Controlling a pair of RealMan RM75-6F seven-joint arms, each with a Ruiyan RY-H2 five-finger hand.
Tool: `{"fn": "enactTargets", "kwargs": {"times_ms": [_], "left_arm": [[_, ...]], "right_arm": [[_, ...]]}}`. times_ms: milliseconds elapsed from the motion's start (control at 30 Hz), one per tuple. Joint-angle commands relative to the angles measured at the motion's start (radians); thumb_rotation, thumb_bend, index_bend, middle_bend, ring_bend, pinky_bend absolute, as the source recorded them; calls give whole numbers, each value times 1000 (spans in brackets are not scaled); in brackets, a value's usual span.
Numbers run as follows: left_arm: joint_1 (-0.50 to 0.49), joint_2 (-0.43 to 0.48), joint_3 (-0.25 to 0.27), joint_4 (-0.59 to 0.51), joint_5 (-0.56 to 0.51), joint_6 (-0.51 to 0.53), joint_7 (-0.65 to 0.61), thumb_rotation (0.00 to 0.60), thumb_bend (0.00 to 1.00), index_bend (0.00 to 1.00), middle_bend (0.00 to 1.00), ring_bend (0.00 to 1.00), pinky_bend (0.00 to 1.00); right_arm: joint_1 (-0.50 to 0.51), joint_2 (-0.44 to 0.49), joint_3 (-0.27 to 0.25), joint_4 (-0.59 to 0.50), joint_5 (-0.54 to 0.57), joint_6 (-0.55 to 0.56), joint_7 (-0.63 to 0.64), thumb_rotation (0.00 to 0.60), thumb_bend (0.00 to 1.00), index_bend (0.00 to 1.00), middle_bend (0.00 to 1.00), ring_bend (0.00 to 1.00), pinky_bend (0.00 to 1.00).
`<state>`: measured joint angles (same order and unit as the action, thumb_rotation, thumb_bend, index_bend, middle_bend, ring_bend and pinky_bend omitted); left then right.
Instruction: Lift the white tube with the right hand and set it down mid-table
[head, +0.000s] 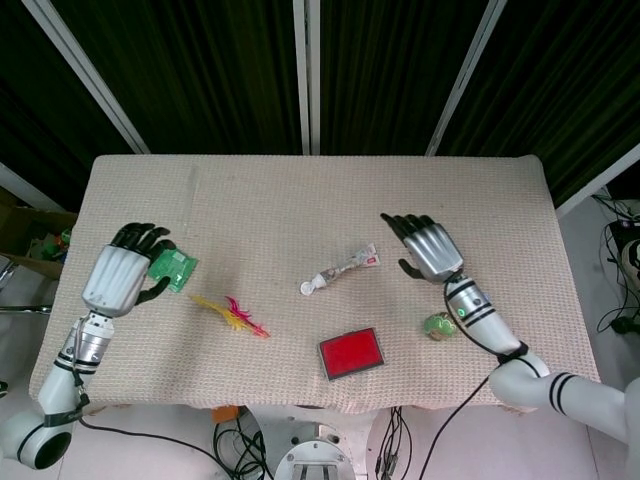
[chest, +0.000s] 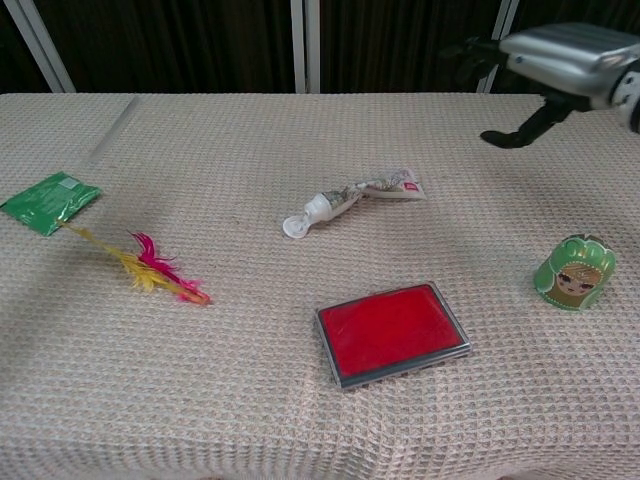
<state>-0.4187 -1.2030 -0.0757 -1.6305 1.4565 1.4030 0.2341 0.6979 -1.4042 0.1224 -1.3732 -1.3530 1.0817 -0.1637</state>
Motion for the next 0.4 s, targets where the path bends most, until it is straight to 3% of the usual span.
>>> {"fn": "enactTargets", "kwargs": {"times_ms": [33,167,400], "left_arm": [[67,38,13,-1,-59,36,-25,600,220,346,238,180,207],[145,58,29,-10,-104,88,-50,600,221,341,239,180,206],[270,56,86,-66,-59,215,-30,600,221,334,239,180,205]], "right_arm": [[-200,207,-64,-186,-9,200,53,600,311,61,199,131,258],[-331,291,-126,-244,-66,334,120,600,323,55,177,105,226],[-488,308,-195,-224,-153,489,219,600,329,49,169,80,198]]}}
